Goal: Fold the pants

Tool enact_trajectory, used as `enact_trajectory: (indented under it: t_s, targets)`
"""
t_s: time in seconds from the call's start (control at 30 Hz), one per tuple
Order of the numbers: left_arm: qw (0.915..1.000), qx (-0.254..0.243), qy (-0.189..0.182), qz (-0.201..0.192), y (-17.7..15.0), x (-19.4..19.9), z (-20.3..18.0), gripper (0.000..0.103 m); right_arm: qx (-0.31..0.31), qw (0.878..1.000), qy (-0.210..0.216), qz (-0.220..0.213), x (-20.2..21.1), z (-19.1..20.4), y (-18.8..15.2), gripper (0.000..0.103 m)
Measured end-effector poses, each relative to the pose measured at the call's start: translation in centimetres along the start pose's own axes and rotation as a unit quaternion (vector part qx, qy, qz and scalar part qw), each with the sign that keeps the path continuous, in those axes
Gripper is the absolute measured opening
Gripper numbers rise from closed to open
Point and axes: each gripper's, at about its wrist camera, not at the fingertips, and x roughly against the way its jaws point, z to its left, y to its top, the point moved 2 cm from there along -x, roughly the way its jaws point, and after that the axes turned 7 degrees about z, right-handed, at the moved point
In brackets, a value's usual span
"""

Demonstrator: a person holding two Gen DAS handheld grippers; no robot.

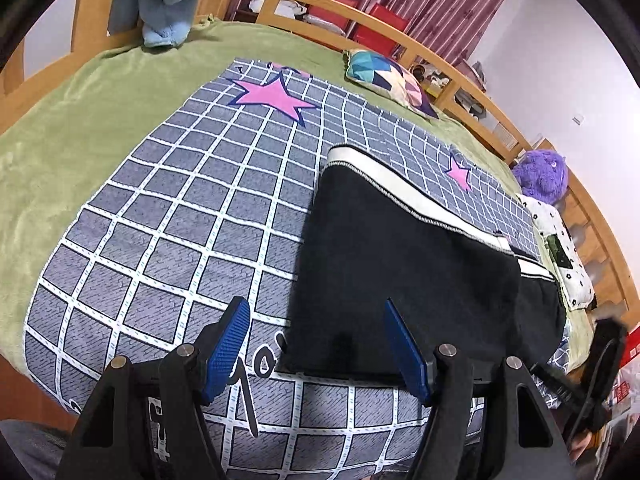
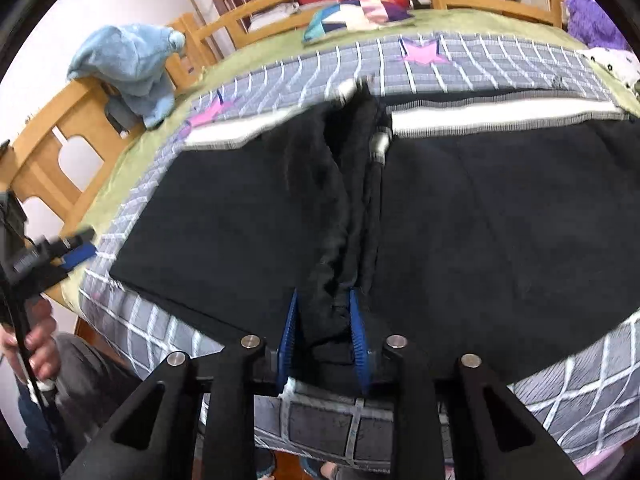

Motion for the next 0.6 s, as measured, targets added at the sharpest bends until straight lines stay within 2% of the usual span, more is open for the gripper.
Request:
enact_trajectory:
  t_s: [0.03, 0.07, 0.13, 0.2, 0.27, 0.3, 0.33, 0.37, 0.4, 0.43, 0.5, 0.53, 0.6]
  targets:
    - [1.0, 0.002, -0.001, -0.001, 0.0, 0.0, 0.1, 0.067, -0.002, 1.0, 0.0, -0.01, 0.3, -0.1, 0.5, 0.049]
    - [1.0, 0.004, -0.004, -0.002, 0.1, -0.1, 0.1, 0.067, -0.004, 1.0, -0.003, -0.023, 0.2, -0.2, 1.4, 0.055]
    - [0.9999, 0.007, -0.009, 0.001, 0.2, -0.2, 0.1, 0.067, -0.009, 0.999, -0.011, -0.032, -0.3, -0.5, 2.5, 0.058]
    - [0.9999, 0.007, -0.011, 0.003, 0.2, -0.2, 0.0, 0.067, -0.032, 0.999, -0.007, 0.009, -3.0, -1.3, 3.1, 0.054]
    - [0.9999, 0.005, -0.009, 0.002, 0.2, -0.2, -0.1, 0.067, -0.042, 0.999, -0.011, 0.03, -4.9, -1.6, 3.1, 0.037]
    - [1.0, 0.004, -0.007, 0.003, 0.3, -0.3, -0.2, 0.067, -0.029, 0.999, -0.015, 0.022, -4.9, -1.1, 3.1, 0.023]
    - [1.0, 0.003, -0.006, 0.006, 0.3, -0.3, -0.2, 0.067, 0.001, 1.0, -0.024, 0.013, -4.4, -0.3, 3.2, 0.017]
    - [1.0, 0.002, -0.006, 0.006, 0.3, -0.2, -0.3, 0.067, 0.018, 0.999, -0.025, -0.01, -3.3, 0.0, 3.4, 0.016]
    - [1.0, 0.0, -0.008, 0.004, 0.4, -0.2, -0.5, 0.067, 0.012, 0.999, -0.002, -0.046, -1.5, -0.3, 3.5, 0.015]
    - [0.9999, -0.003, -0.01, 0.003, 0.3, -0.2, -0.7, 0.067, -0.008, 0.998, 0.022, -0.057, -0.7, -0.9, 3.6, 0.016]
    - [0.9999, -0.009, -0.012, 0.005, 0.4, -0.6, -1.2, 0.067, -0.049, 0.996, 0.051, -0.046, -0.9, -2.3, 3.5, 0.017]
    - [0.9999, -0.012, -0.009, 0.008, 0.3, -1.1, -1.7, 0.067, -0.047, 0.997, 0.044, -0.029, -1.8, -2.4, 3.3, 0.022]
    - [0.9996, -0.023, -0.003, 0.019, 0.0, -2.1, -2.4, 0.067, -0.028, 1.0, 0.0, 0.014, -4.1, -2.3, 2.8, 0.027]
